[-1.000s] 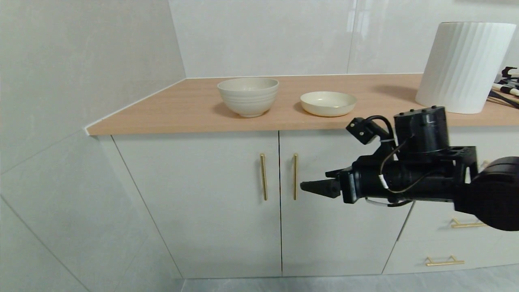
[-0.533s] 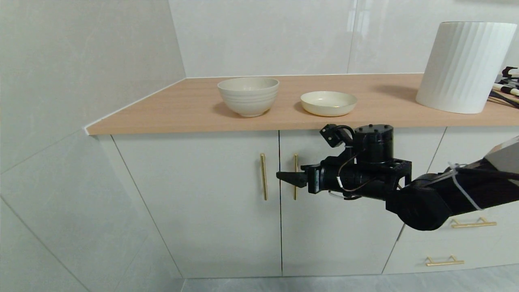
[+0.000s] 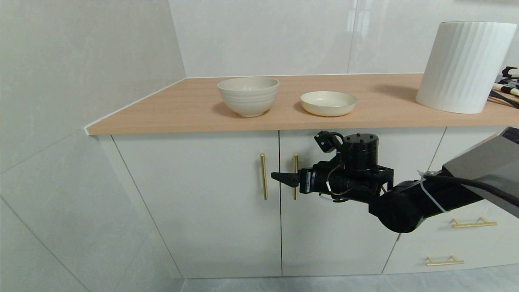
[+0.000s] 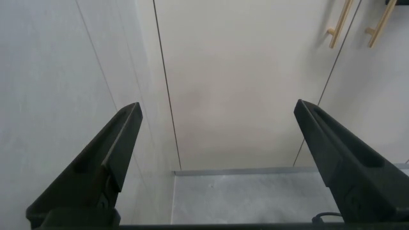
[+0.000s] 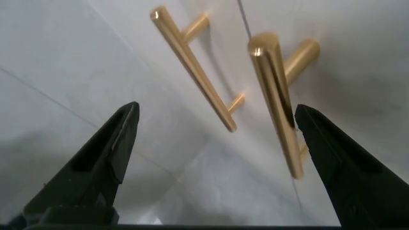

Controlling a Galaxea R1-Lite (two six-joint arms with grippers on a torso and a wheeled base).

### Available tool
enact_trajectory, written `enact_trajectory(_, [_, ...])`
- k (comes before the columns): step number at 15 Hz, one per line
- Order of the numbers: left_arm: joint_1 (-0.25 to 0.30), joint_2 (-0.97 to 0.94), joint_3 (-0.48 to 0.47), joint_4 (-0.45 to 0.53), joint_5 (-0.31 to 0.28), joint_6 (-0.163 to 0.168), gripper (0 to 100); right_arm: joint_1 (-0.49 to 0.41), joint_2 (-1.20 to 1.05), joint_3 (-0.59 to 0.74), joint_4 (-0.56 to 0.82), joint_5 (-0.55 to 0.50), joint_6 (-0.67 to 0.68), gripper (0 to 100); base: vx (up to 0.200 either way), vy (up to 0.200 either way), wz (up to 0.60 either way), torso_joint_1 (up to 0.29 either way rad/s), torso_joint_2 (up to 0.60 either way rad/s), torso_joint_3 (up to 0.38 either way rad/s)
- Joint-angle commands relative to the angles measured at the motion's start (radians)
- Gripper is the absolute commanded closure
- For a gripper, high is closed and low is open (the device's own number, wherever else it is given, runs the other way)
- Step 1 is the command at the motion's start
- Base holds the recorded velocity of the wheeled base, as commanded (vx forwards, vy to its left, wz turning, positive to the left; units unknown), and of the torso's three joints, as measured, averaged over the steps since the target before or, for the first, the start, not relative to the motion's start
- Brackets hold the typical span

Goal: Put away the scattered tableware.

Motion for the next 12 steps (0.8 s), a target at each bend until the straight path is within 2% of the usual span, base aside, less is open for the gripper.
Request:
enact_trajectory(1, [0.0,0.0,0.0,0.0,0.0,0.0,0,0.001,0.005,0.003,-0.005,0.003,0.012,0,0.0,0.0,0.0,0.0,0.0,0.0])
enact_trajectory(4, [0.0,0.0,0.0,0.0,0.0,0.0,0,0.006,-0.006,0.014,-0.006,0.008,0.041,0,0.0,0.0,0.0,0.0,0.0,0.0])
enact_trajectory(9, [0.0,0.0,0.0,0.0,0.0,0.0,0,0.015,-0.057,0.114,-0.063,0.154,0.052,0,0.0,0.0,0.0,0.0,0.0,0.0])
enact_trajectory(12, [0.0,0.0,0.0,0.0,0.0,0.0,0,0.024,-0.066,0.155,-0.068,0.161,0.05,0,0.0,0.0,0.0,0.0,0.0,0.0])
